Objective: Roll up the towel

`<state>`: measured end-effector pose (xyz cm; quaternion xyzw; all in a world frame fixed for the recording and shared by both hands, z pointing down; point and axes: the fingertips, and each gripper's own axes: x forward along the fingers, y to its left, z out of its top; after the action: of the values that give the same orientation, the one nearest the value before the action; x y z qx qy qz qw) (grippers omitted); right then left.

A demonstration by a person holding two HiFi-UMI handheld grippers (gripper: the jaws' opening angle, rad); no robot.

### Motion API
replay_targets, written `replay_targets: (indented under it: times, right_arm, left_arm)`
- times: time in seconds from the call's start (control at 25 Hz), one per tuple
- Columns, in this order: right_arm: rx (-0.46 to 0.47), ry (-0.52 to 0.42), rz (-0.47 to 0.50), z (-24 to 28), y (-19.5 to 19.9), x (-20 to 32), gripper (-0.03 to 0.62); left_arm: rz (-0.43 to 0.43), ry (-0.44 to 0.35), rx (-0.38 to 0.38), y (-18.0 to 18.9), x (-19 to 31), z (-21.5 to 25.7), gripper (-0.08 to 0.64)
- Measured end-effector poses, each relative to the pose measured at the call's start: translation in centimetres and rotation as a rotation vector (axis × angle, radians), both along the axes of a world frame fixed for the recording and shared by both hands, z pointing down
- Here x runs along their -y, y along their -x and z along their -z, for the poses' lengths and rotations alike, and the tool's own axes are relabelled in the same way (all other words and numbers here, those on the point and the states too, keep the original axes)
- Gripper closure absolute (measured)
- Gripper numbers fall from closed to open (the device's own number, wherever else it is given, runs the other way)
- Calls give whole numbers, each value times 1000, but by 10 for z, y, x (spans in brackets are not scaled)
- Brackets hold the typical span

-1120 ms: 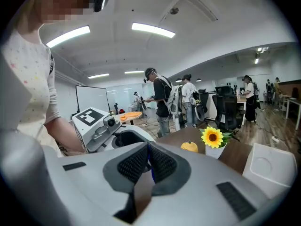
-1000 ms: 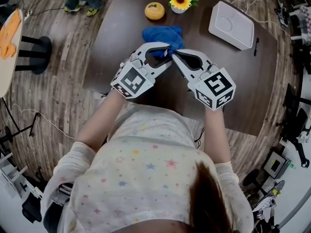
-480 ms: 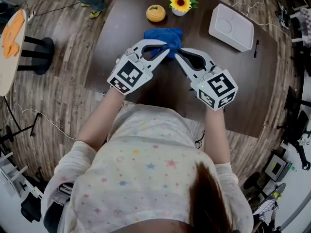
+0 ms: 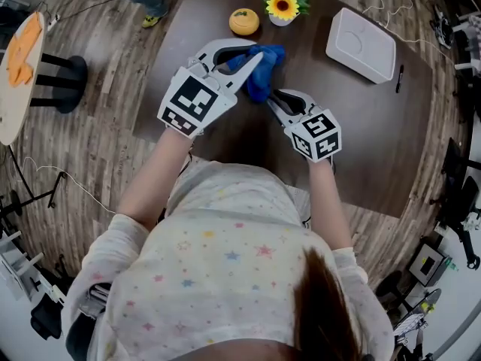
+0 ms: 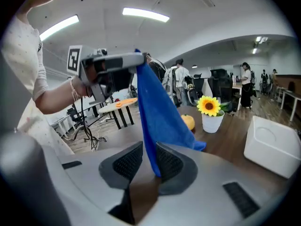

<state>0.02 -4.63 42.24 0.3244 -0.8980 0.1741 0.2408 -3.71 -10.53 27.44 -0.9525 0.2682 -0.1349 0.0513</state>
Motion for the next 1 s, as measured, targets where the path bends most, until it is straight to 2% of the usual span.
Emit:
replay_targets:
  times: [0.16,0.32,0.6,0.76,0.88,1.0]
  right_arm:
    - [-34,70,9,-43,14,-9,474]
    - [-79,66,-8,-68,23,-4,440]
    - [-122,30,-85,-82,21,20,459]
    - [-120,33,-46,-79,33,23,439]
    - [-155,17,-30,-82,43,24,436]
    - [-171,0,-67,-84,43,30,480]
  left_arm:
    - [18,11,-11,1,3,11,531]
    - [23,5,-21,2,-1,25,531]
    - [36,-28,-23,10,-3,46,531]
    - [51,-41,-35,15,-2,57,531]
    - [51,-53,-47,15,-3,67,531]
    - [48,-74,-56,16,-4,79,531]
